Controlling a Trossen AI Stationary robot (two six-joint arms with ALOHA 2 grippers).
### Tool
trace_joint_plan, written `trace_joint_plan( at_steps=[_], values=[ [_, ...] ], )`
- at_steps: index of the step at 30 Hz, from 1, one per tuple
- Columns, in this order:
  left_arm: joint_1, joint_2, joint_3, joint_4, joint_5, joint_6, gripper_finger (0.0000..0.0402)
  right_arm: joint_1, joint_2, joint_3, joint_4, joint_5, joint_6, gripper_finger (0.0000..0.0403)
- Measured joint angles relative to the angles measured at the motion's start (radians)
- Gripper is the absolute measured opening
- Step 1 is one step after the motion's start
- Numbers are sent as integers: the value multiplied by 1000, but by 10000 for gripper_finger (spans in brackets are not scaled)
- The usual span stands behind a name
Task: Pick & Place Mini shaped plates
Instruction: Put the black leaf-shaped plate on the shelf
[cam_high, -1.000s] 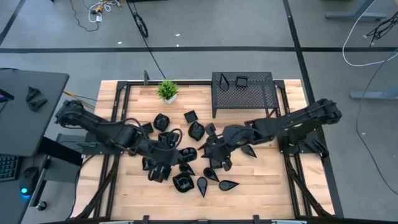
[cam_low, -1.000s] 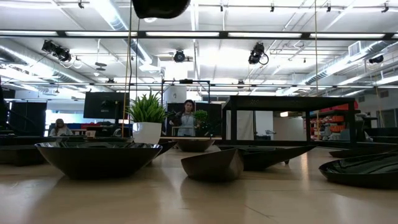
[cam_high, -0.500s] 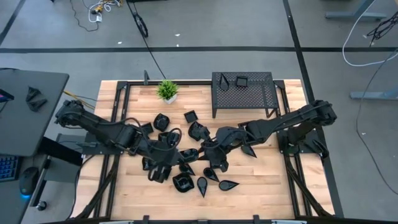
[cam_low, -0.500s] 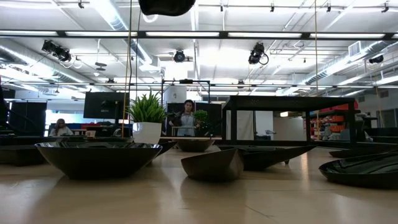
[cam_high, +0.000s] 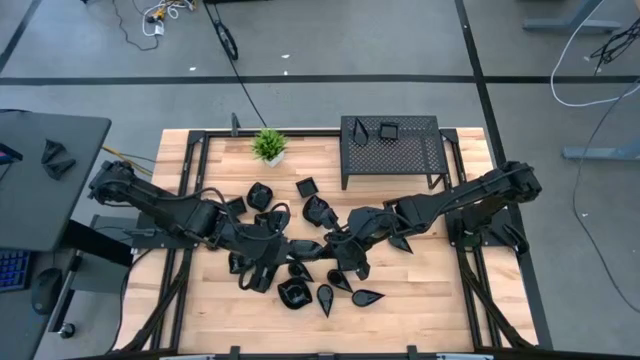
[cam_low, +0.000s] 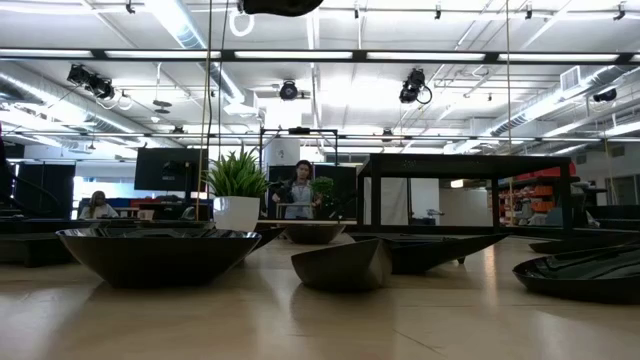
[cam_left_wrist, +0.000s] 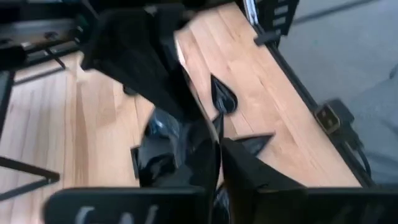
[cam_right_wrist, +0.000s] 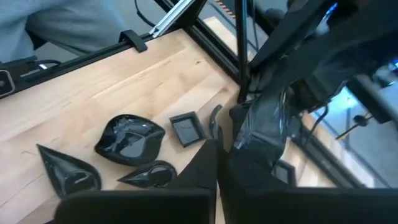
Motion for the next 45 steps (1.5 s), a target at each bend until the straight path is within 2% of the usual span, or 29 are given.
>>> trace_joint_plan(
  at_steps=[8, 12, 14, 19, 24, 28, 32, 38, 43, 45],
  values=[
    [23, 0, 0, 120, 10, 8, 142, 13, 0, 0, 24, 24, -16, 9],
    [39, 1, 26, 151, -3, 57, 174, 13, 0, 0, -24, 99, -9, 7],
    [39, 1, 56, 148, -46, 85, 184, 13, -1, 0, -72, 164, -4, 7],
    [35, 1, 155, -16, -203, 130, 192, 5, -35, 1, -266, 321, 82, 8],
    [37, -1, 193, -238, -329, 16, 192, -71, -109, 1, -606, 357, 237, 9],
    [37, 0, 128, -282, -371, -71, 192, -175, -176, -13, -850, 357, 305, 9],
    [34, 1, 19, -234, -371, -136, 192, -302, -258, -61, -975, 386, 260, 9],
    [26, 1, -157, -17, -372, -159, 192, -481, -365, -170, -981, 412, 33, 9],
    [25, 1, -251, 143, -374, -159, 192, -595, -376, -243, -969, 414, -119, 9],
    [25, 1, -265, 165, -373, -159, 192, -633, -374, -265, -943, 450, -145, 9]
  ],
)
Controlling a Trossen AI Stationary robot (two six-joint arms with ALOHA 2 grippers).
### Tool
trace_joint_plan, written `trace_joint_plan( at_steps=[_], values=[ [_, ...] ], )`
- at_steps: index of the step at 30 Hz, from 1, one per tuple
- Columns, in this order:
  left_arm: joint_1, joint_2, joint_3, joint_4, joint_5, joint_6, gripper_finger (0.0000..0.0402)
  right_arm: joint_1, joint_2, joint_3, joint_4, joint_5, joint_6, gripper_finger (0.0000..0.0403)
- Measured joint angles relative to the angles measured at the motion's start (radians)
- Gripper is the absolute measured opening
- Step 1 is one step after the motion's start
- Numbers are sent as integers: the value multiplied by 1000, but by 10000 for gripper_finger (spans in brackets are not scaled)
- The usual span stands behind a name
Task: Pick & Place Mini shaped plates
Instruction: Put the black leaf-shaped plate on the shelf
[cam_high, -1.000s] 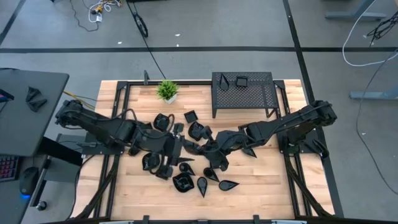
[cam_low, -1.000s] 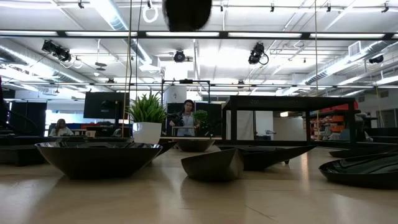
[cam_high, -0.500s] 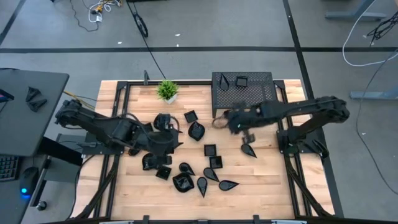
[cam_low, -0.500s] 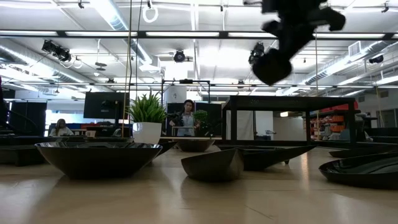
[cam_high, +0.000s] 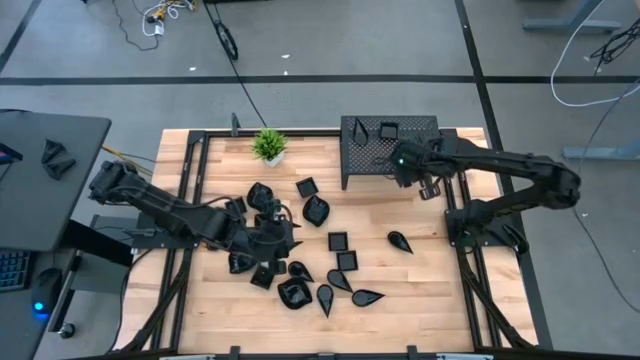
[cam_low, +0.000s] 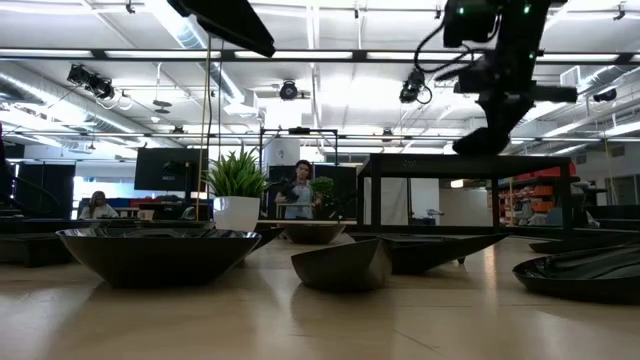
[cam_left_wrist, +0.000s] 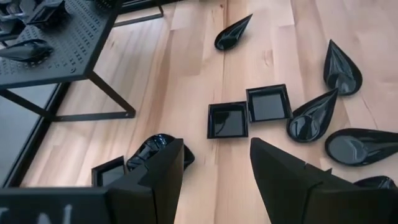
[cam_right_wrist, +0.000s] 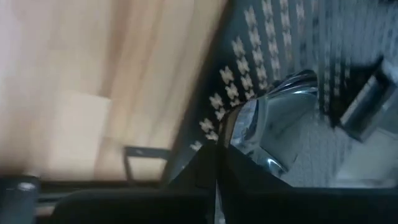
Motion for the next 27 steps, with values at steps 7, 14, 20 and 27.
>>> trace_joint_plan(
  at_steps=[7, 14, 20, 27],
  values=[
    [0, 0, -2, 14, 0, 0, 192, -127, 2, -35, 67, 92, -95, 10],
    [0, 0, -2, 21, 0, 0, 192, -242, 2, -36, 155, 90, -184, 10],
    [0, 0, -2, 26, 0, 0, 192, -302, 2, -36, 196, 77, -230, 10],
    [0, 0, -2, 26, 0, -1, 192, -340, 2, -36, 196, 34, -231, 36]
  ],
)
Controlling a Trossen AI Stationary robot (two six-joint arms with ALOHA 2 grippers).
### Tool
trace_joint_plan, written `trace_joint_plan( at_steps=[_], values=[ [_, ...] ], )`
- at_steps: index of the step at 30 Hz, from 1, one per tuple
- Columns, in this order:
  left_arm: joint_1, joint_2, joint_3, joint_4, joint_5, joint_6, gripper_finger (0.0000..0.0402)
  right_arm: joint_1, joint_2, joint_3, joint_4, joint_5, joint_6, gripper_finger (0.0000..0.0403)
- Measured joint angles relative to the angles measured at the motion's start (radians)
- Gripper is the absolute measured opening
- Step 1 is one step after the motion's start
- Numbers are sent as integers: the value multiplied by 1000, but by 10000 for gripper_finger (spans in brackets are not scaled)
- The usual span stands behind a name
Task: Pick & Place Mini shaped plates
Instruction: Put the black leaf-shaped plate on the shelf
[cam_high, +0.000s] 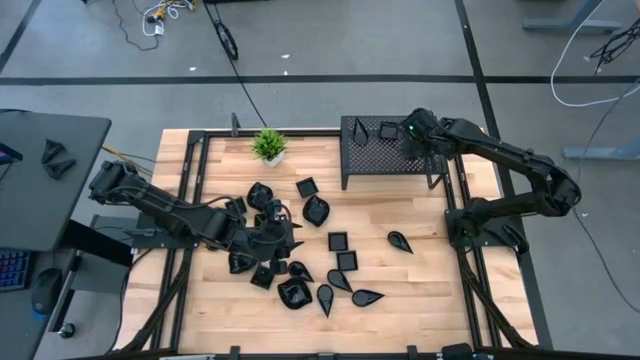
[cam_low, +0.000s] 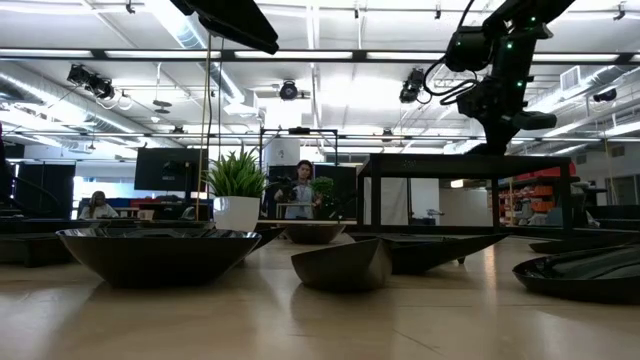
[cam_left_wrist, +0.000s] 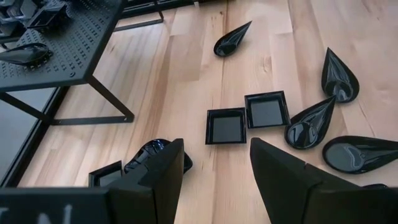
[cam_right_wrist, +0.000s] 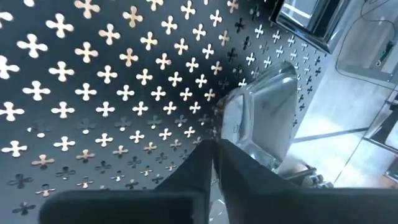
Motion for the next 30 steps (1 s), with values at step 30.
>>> trace_joint_plan(
  at_steps=[30],
  values=[
    [0, 0, 0, 1, 1, -7, 192, 180, -28, 0, -59, 255, 335, 164]
  ],
)
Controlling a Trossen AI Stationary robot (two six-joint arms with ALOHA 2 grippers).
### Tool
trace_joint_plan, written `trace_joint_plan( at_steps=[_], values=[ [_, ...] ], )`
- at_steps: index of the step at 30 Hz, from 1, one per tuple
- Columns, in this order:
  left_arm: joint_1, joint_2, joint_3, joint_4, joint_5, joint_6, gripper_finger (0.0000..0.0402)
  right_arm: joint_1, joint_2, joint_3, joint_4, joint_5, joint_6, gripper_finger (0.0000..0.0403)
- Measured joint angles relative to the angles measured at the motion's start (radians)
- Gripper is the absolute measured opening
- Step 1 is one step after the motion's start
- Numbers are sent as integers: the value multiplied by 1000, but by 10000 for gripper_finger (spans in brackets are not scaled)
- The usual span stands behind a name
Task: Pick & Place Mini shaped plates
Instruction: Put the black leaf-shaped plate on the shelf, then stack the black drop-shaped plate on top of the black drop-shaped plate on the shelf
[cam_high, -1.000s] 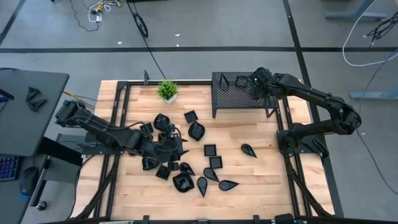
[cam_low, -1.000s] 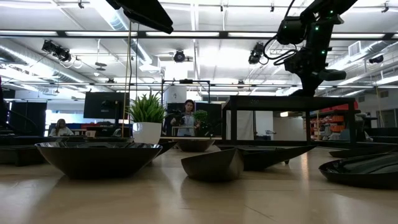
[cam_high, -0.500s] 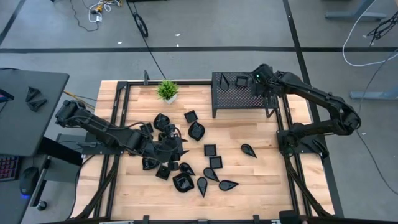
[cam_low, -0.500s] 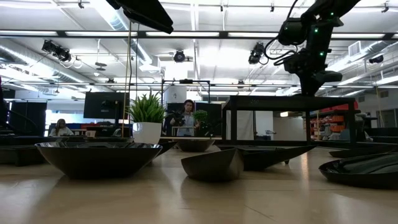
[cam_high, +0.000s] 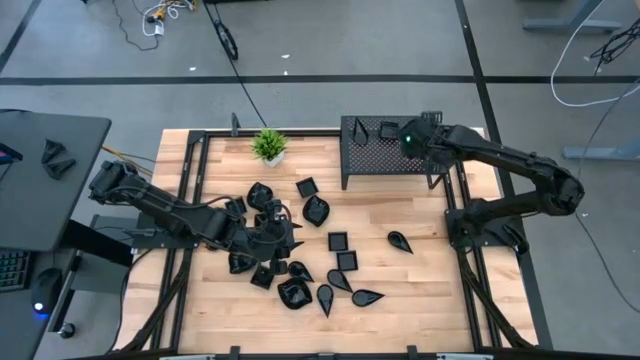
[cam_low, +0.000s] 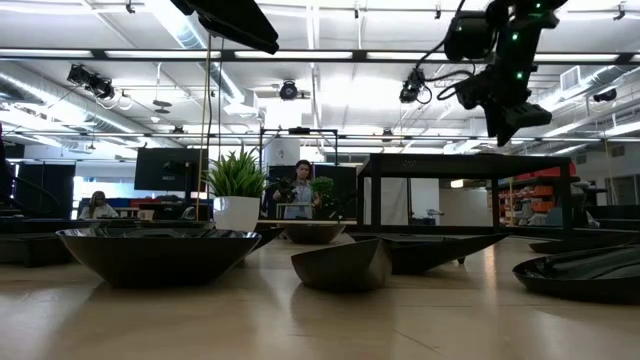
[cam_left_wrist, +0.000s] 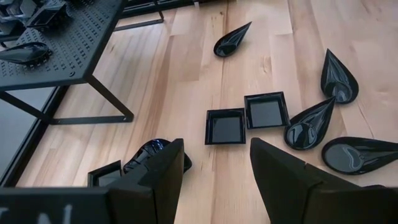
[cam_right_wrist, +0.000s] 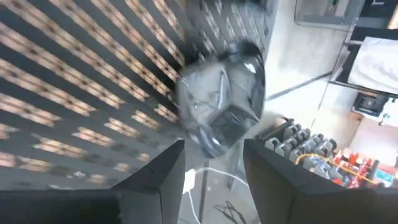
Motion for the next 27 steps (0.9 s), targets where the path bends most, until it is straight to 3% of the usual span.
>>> trace_joint_plan(
  at_steps=[10, 19, 27],
  values=[
    [0, 0, 0, 0, 0, 0, 192, 343, 2, 53, -133, -8, 508, 162],
    [0, 0, 0, -1, 0, 0, 192, 644, 4, 143, -52, -424, 934, 164],
    [0, 0, 0, -8, 0, -10, 192, 865, 50, 96, -65, -491, 1305, 178]
  ],
)
